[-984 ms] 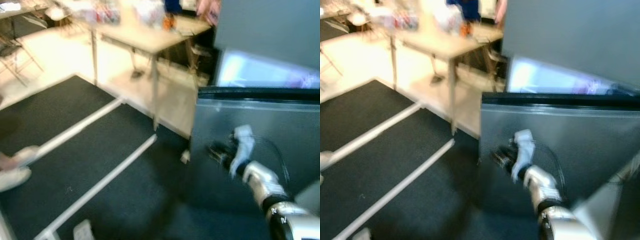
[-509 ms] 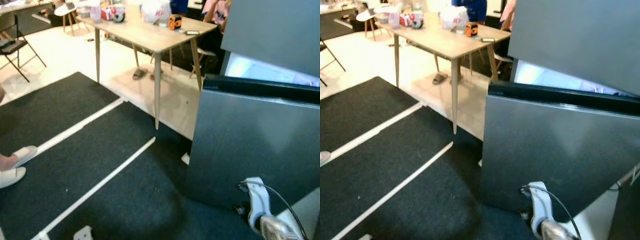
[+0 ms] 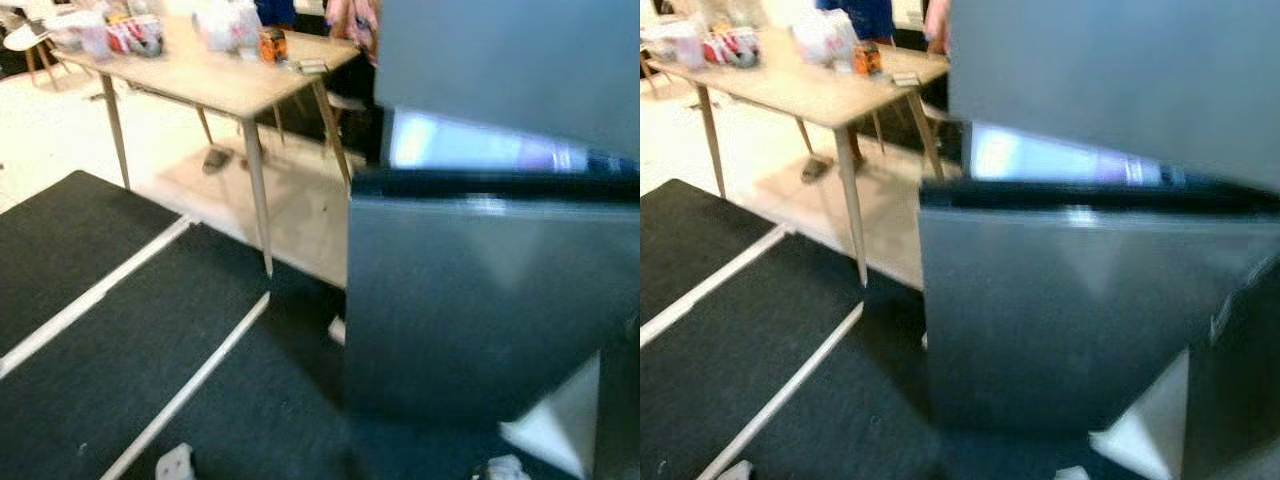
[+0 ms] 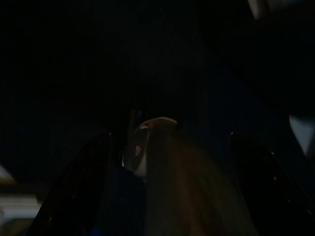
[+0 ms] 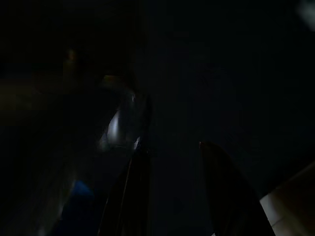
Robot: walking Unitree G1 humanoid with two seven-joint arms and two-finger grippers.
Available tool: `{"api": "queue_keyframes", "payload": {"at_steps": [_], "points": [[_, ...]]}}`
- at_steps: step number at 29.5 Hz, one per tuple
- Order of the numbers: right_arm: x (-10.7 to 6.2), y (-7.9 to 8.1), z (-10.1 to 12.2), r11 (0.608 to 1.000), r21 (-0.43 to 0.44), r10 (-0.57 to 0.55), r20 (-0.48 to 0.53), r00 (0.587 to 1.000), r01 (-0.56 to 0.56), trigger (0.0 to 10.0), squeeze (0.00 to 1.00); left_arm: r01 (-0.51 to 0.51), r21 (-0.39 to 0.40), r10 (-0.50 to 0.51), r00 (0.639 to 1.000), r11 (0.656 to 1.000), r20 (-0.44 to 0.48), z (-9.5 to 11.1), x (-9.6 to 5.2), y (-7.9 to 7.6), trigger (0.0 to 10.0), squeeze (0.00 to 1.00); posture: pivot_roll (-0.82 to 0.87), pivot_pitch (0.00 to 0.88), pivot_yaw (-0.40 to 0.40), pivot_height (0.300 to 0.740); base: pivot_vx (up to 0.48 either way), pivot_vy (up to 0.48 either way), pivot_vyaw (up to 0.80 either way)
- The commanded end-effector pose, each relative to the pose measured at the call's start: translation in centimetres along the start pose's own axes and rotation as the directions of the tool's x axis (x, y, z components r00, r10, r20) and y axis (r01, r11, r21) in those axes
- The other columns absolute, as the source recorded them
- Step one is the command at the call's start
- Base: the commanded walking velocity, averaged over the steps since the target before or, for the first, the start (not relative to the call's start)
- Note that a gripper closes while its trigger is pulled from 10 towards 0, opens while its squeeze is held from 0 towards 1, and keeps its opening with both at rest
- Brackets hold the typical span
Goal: Restocking fridge
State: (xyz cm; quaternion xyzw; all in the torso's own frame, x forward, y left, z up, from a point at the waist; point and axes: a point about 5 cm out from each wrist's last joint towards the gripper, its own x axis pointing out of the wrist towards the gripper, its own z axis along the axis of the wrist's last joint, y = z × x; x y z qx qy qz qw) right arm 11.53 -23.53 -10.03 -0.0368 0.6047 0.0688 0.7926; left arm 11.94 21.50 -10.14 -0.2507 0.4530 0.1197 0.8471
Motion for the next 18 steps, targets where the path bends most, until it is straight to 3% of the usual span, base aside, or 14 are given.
{"api": "queue_keyframes", "payload": {"at_steps": [1,3,9,13,18], "points": [[0.3,0.9,2.9,1.0,0.002,0.009,0.09,0.996,-0.01,10.0,0.0,-0.022,0.012,0.022,1.0,1.0,-0.021,-0.3,-0.3,0.8,10.0,0.0,-0.04,0.0,0.022,0.74,0.48,0.0,-0.76],[0.3,1.2,3.8,1.0,-0.001,0.001,0.115,0.993,-0.001,10.0,0.0,-0.02,0.012,0.02,1.0,1.0,-0.016,-0.1,-0.2,0.7,10.0,0.0,-0.04,0.0,0.02,0.74,0.48,0.0,-0.77],[0.3,1.4,4.1,1.0,-0.01,-0.003,0.133,0.991,0.005,10.0,0.0,-0.032,-0.005,0.032,0.999,0.999,-0.006,-0.1,-0.2,0.7,10.0,0.0,-0.04,0.0,0.02,0.74,0.422,0.0,0.0],[-0.1,-0.3,2.6,0.999,0.02,-0.04,0.12,0.992,0.037,10.0,0.0,-0.04,-0.013,0.04,0.999,0.999,-0.024,-0.7,-0.3,0.8,10.0,0.0,-0.04,0.0,0.019,0.74,0.0,0.0,0.0],[-0.2,-0.6,2.6,0.998,0.029,-0.061,0.133,0.989,0.058,10.0,0.0,-0.034,-0.019,0.034,0.999,0.999,-0.023,-0.8,-0.3,0.7,10.0,0.0,-0.04,0.0,0.019,0.74,0.0,0.0,0.0]]}}
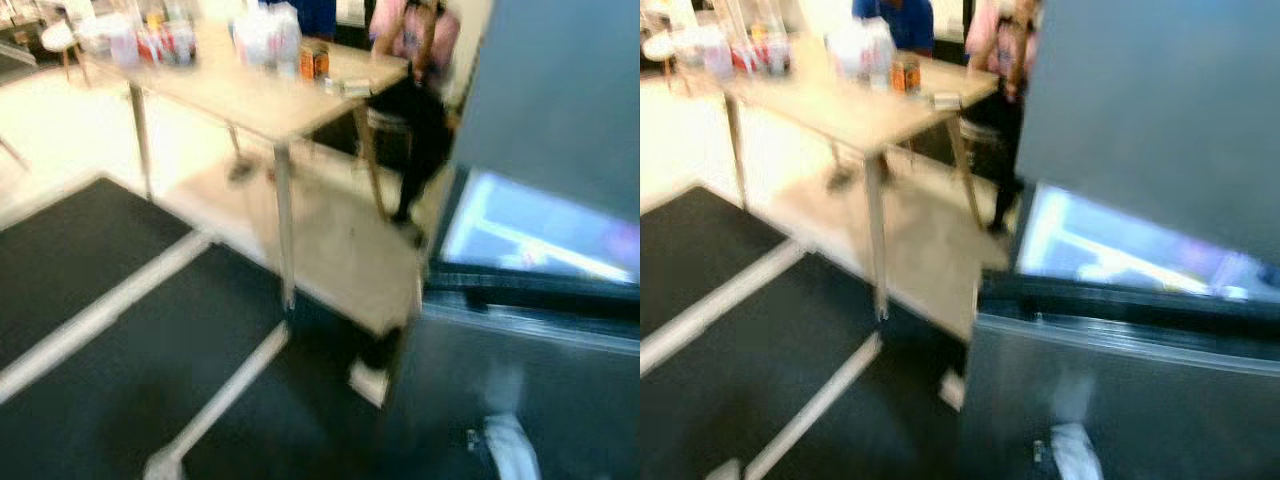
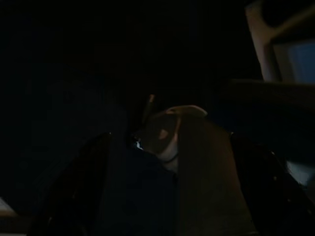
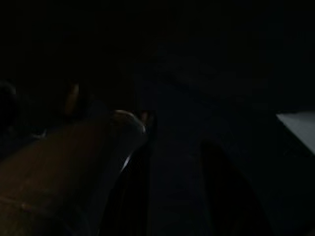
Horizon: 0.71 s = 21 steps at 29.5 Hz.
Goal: Restocking fridge
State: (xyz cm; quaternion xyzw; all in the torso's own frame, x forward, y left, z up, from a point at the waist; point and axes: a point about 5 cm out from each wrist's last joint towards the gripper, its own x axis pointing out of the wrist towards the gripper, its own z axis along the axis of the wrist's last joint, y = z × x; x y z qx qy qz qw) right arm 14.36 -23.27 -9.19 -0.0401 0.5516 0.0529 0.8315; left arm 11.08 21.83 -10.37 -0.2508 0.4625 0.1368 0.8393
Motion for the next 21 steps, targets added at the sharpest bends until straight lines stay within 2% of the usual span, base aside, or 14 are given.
{"api": "queue_keyframes", "payload": {"at_steps": [1,5,6,8,9,11,12,13,14,15,17,18,20,21], "points": [[-0.2,-0.6,0.0,0.999,0.039,-0.031,0.028,0.999,0.03,10.0,0.0,0.006,-0.004,-0.006,1.0,1.0,-0.005,-0.2,0.0,0.0,10.0,0.0,-0.04,0.0,0.018,0.74,0.0,0.0,0.0],[-0.4,-1.7,2.2,0.987,0.146,-0.088,0.155,0.984,0.065,10.0,0.0,0.015,-0.006,-0.015,1.0,1.0,0.002,0.0,0.0,-0.2,10.0,0.0,-0.04,0.0,0.02,0.74,0.0,0.0,0.0],[-0.4,-1.7,2.2,0.987,0.146,-0.088,0.155,0.984,0.065,10.0,0.0,0.015,-0.006,-0.015,1.0,1.0,0.002,0.0,0.0,-0.2,10.0,0.0,-0.04,0.0,0.02,0.74,0.0,0.0,0.0],[-0.8,-2.7,4.5,0.976,0.207,-0.121,0.247,0.961,0.07,10.0,0.0,0.02,-0.004,-0.02,1.0,1.0,0.004,0.1,0.1,-0.3,10.0,0.0,-0.04,0.0,0.022,0.74,0.0,0.0,0.0],[-0.8,-2.7,4.5,0.976,0.207,-0.121,0.247,0.961,0.07,10.0,0.0,0.02,-0.004,-0.02,1.0,1.0,0.004,0.1,0.1,-0.3,10.0,0.0,-0.04,0.0,0.022,0.74,0.0,0.0,0.0],[-1.7,-3.5,10.2,0.969,0.24,-0.157,0.408,0.9,0.06,10.0,0.0,0.024,-0.003,-0.024,1.0,1.0,0.007,0.2,0.1,-0.3,10.0,0.0,-0.04,0.0,0.022,0.74,0.0,0.0,0.0],[-1.7,-3.5,10.2,0.969,0.24,-0.157,0.408,0.9,0.06,10.0,0.0,0.024,-0.003,-0.024,1.0,1.0,0.007,0.2,0.1,-0.3,10.0,0.0,-0.04,0.0,0.022,0.74,0.0,0.0,0.0],[-2.5,-3.8,13.4,0.963,0.265,-0.174,0.493,0.853,0.043,10.0,0.0,0.025,-0.001,-0.025,1.0,1.0,0.008,0.2,0.1,-0.4,10.0,0.0,-0.04,0.0,0.022,0.74,0.0,0.0,0.0],[-3.3,-4.0,15.6,0.96,0.28,-0.184,0.55,0.814,0.028,10.0,0.0,0.026,-0.001,-0.026,1.0,1.0,0.008,0.2,0.1,-0.4,10.0,0.0,-0.04,0.0,0.022,0.74,0.0,0.0,0.0],[-3.3,-4.0,15.6,0.96,0.28,-0.184,0.55,0.814,0.028,10.0,0.0,0.026,-0.001,-0.026,1.0,1.0,0.008,0.2,0.1,-0.4,10.0,0.0,-0.04,0.0,0.022,0.74,0.0,0.0,0.0],[-5.7,-4.4,20.9,0.96,0.278,-0.211,0.677,0.705,0.02,10.0,0.0,0.026,-0.005,-0.026,1.0,1.0,0.011,0.2,0.1,-0.4,10.0,0.0,-0.03,0.0,0.019,0.74,0.0,0.0,0.0],[-5.7,-4.4,20.9,0.96,0.278,-0.211,0.677,0.705,0.02,10.0,0.0,0.026,-0.005,-0.026,1.0,1.0,0.011,0.2,0.1,-0.4,10.0,0.0,-0.03,0.0,0.019,0.74,0.0,0.0,0.0],[-7.2,-4.4,23.6,0.965,0.259,-0.218,0.733,0.644,0.032,10.0,0.0,0.027,-0.009,-0.027,1.0,1.0,0.013,0.2,0.1,-0.4,10.0,0.0,-0.03,0.0,0.016,0.74,0.0,0.0,0.0],[-7.2,-4.4,23.6,0.965,0.259,-0.218,0.733,0.644,0.032,10.0,0.0,0.027,-0.009,-0.027,1.0,1.0,0.013,0.2,0.1,-0.4,10.0,0.0,-0.03,0.0,0.016,0.74,0.0,0.0,0.0]]}}
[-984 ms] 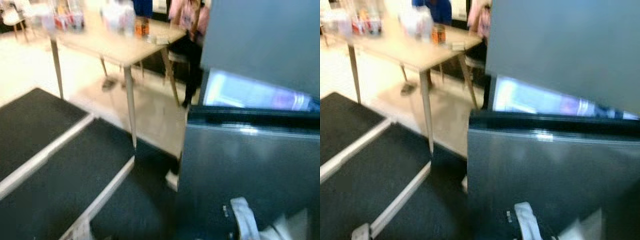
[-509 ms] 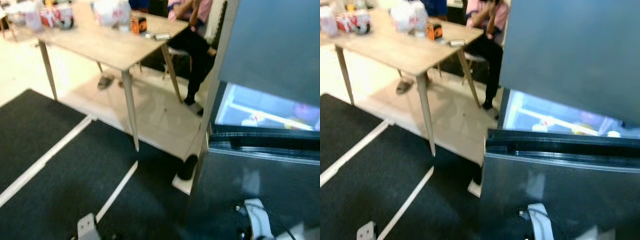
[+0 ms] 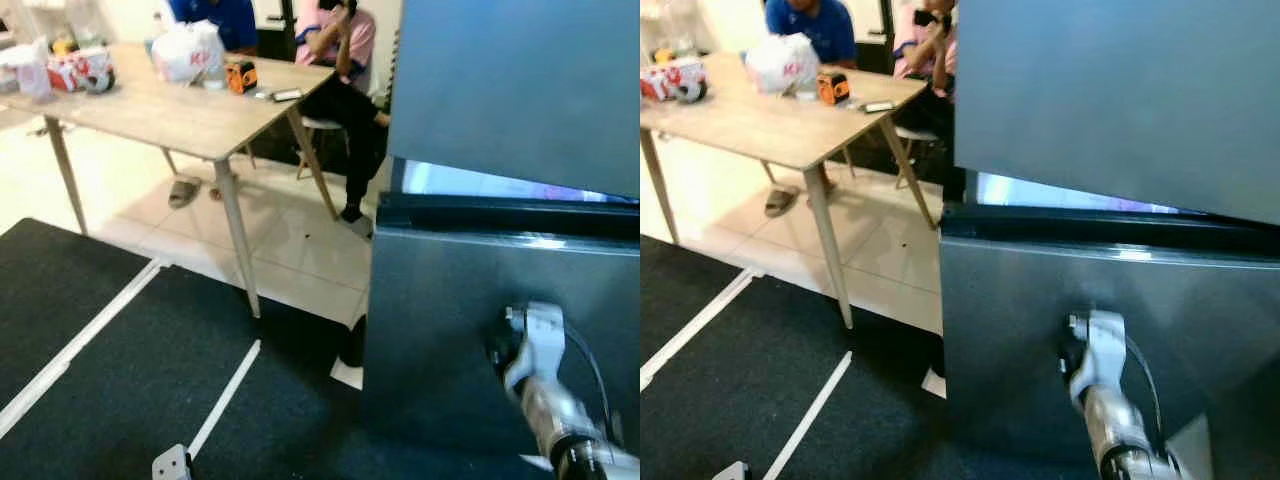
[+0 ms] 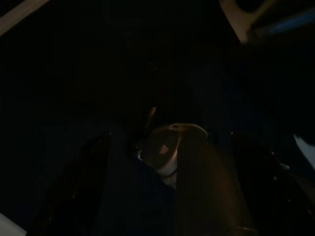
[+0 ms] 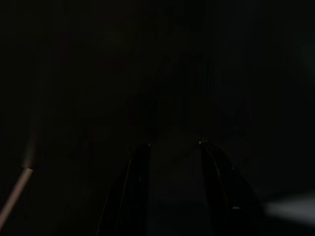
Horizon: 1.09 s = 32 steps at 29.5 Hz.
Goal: Restocking fridge
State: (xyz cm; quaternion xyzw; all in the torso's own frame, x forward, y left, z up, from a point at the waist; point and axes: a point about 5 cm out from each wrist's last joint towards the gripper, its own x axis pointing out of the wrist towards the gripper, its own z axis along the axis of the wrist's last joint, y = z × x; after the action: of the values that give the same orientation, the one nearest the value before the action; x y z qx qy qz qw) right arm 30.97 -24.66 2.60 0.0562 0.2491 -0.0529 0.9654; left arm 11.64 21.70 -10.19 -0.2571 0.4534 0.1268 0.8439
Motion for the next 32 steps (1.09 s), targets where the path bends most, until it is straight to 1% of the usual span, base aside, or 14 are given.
{"api": "queue_keyframes", "payload": {"at_steps": [1,6,7,8,9,10,11,15,18,20,21,26,28,32], "points": [[0.5,0.6,5.6,1.0,-0.031,0.013,0.217,0.976,-0.006,10.0,0.0,-0.002,-0.009,0.002,1.0,1.0,0.0,-0.2,0.0,0.0,10.0,0.0,-0.03,0.0,0.012,0.74,0.0,0.0,0.0],[0.5,1.0,5.7,0.999,-0.027,0.031,0.232,0.972,-0.026,10.0,0.0,-0.001,-0.013,0.001,1.0,1.0,0.0,-0.4,-0.1,0.0,10.0,0.0,-0.03,0.0,0.011,0.74,0.0,0.0,0.0],[0.5,1.0,3.8,0.998,-0.057,0.041,0.169,0.985,-0.031,10.0,0.0,-0.001,-0.014,0.001,1.0,1.0,-0.003,-0.5,-0.1,0.0,10.0,0.0,-0.03,0.0,0.01,0.74,0.0,0.0,0.0],[0.5,1.0,3.8,0.998,-0.057,0.041,0.169,0.985,-0.031,10.0,0.0,-0.001,-0.014,0.001,1.0,1.0,-0.003,-0.5,-0.1,0.0,10.0,0.0,-0.03,0.0,0.01,0.74,0.0,0.0,0.0],[0.3,1.0,1.8,0.995,-0.089,0.048,0.096,0.994,-0.039,10.0,0.0,0.0,-0.014,0.0,1.0,1.0,-0.006,-0.6,-0.1,0.0,10.0,0.0,-0.03,0.0,0.008,0.74,0.0,0.0,0.0],[-0.8,0.9,-3.6,0.984,-0.148,0.087,-0.096,0.992,-0.101,10.0,0.0,0.002,-0.012,-0.002,1.0,1.0,-0.01,-0.8,-0.1,-0.1,10.0,0.0,-0.03,0.0,0.008,0.74,0.0,0.0,0.0],[-0.8,0.9,-3.6,0.984,-0.148,0.087,-0.096,0.992,-0.101,10.0,0.0,0.002,-0.012,-0.002,1.0,1.0,-0.01,-0.8,-0.1,-0.1,10.0,0.0,-0.03,0.0,0.008,0.74,0.0,0.0,0.0],[-2.2,0.4,-7.7,0.979,-0.161,0.088,-0.238,0.967,-0.128,10.0,0.0,0.005,-0.007,-0.005,1.0,1.0,-0.014,-0.8,-0.1,-0.1,10.0,0.0,-0.03,0.0,0.006,0.74,0.0,0.0,0.0],[-6.2,-0.6,-15.1,0.962,-0.201,0.064,-0.495,0.867,-0.185,10.0,0.0,0.014,0.023,-0.014,1.0,1.0,-0.021,-0.7,-0.1,-0.2,10.0,0.0,-0.03,0.0,0.009,0.74,0.0,0.0,0.0],[-6.2,-0.6,-15.1,0.962,-0.201,0.064,-0.495,0.867,-0.185,10.0,0.0,0.014,0.023,-0.014,1.0,1.0,-0.021,-0.7,-0.1,-0.2,10.0,0.0,-0.03,0.0,0.009,0.74,0.0,0.0,0.0],[-8.5,-1.2,-18.2,0.944,-0.233,0.046,-0.608,0.793,-0.233,10.0,0.0,0.019,0.044,-0.018,0.999,0.999,-0.027,-0.7,0.0,-0.3,10.0,0.0,-0.02,0.0,0.007,0.74,0.0,0.0,0.0],[-10.0,-1.5,-19.8,0.923,-0.261,0.037,-0.67,0.742,-0.282,10.0,0.0,0.021,0.061,-0.019,0.999,0.998,-0.033,-0.8,0.0,-0.4,10.0,0.0,-0.02,0.0,0.006,0.74,0.0,0.0,0.0],[-10.9,-1.5,-20.7,0.888,-0.265,0.071,-0.729,0.681,-0.376,10.0,0.0,0.024,0.08,-0.02,0.999,0.997,-0.044,-0.9,0.0,-0.4,10.0,0.0,-0.03,0.0,0.001,0.74,0.0,0.0,0.0],[-10.5,-1.0,-20.4,0.871,-0.272,0.085,-0.738,0.67,-0.409,10.0,0.0,0.026,0.092,-0.021,0.998,0.995,-0.052,-1.0,0.0,-0.5,10.0,0.0,-0.03,0.0,0.0,0.74,0.0,0.0,0.74]]}}
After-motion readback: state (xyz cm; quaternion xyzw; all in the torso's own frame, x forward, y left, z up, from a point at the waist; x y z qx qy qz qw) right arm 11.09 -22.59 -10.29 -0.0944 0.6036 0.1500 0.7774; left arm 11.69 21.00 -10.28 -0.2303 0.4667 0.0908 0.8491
